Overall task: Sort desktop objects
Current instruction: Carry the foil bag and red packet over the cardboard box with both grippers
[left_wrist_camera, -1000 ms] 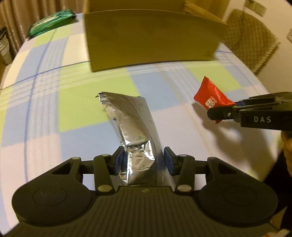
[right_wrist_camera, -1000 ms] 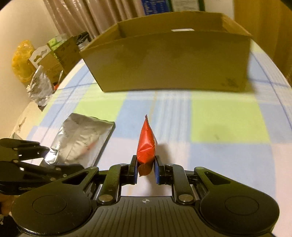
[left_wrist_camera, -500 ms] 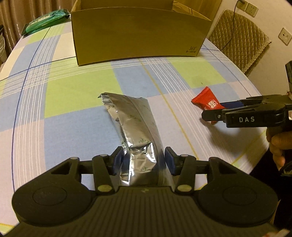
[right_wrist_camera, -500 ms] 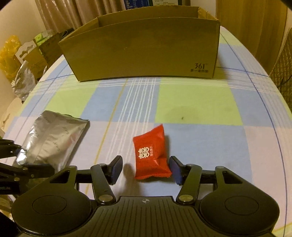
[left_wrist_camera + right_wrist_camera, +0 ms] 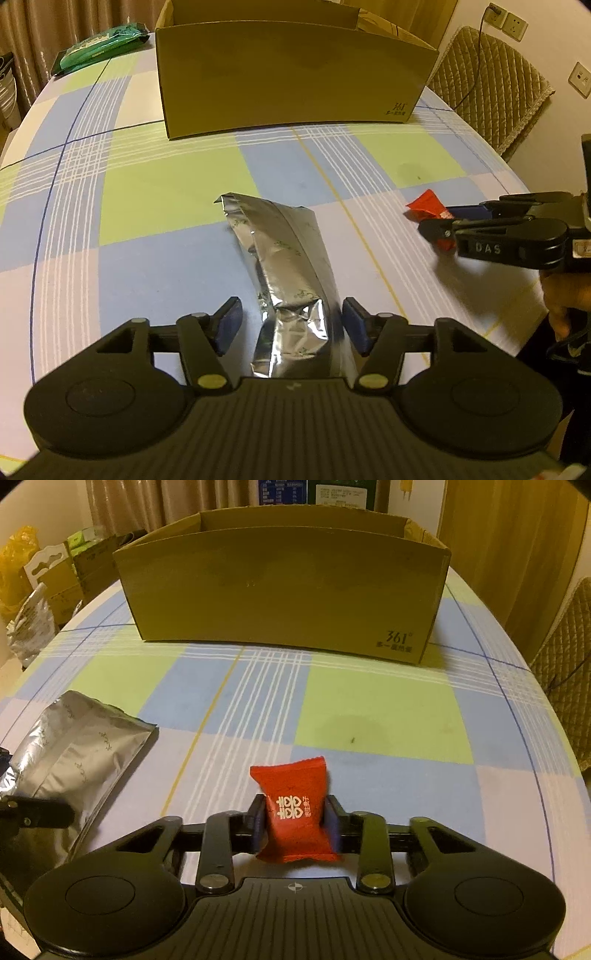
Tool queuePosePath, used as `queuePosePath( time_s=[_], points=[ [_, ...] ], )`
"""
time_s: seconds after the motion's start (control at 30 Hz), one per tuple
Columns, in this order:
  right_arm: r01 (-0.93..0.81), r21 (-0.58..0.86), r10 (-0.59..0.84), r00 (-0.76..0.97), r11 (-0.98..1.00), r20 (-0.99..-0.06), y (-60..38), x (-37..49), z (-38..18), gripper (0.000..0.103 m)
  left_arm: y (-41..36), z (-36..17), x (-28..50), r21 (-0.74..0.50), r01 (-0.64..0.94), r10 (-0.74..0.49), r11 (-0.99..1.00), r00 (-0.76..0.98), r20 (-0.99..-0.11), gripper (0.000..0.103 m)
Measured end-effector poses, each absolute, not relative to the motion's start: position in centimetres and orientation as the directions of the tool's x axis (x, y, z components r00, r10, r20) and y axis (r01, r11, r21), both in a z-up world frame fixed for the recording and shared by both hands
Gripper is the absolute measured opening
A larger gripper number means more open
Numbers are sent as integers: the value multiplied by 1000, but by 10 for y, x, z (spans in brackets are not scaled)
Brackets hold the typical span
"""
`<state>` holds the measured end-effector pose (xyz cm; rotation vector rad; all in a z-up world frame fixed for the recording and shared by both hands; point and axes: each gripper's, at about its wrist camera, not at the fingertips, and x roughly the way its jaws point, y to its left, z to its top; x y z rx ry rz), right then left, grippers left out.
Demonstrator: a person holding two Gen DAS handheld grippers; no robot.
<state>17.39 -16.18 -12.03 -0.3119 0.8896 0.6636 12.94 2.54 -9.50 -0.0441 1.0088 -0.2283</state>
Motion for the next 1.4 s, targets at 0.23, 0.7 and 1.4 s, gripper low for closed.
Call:
queuePosePath(
  time_s=[0.23,0.7,1.4],
  points=[
    [-665,6,407,450,747,-795,-157,170,-120,25,18,-99,136,-111,188,-192,976,493,-848,60],
    [-696,-25,407,449,718,-795,-151,160,-121,23,-6,-101,155,-15,214,-105,977,414,-904,42],
    [-690,7,441,454,723,-774,-155,159,-111,22,-4,-87,145,-47,211,-143,976,466,-873,32]
  ],
)
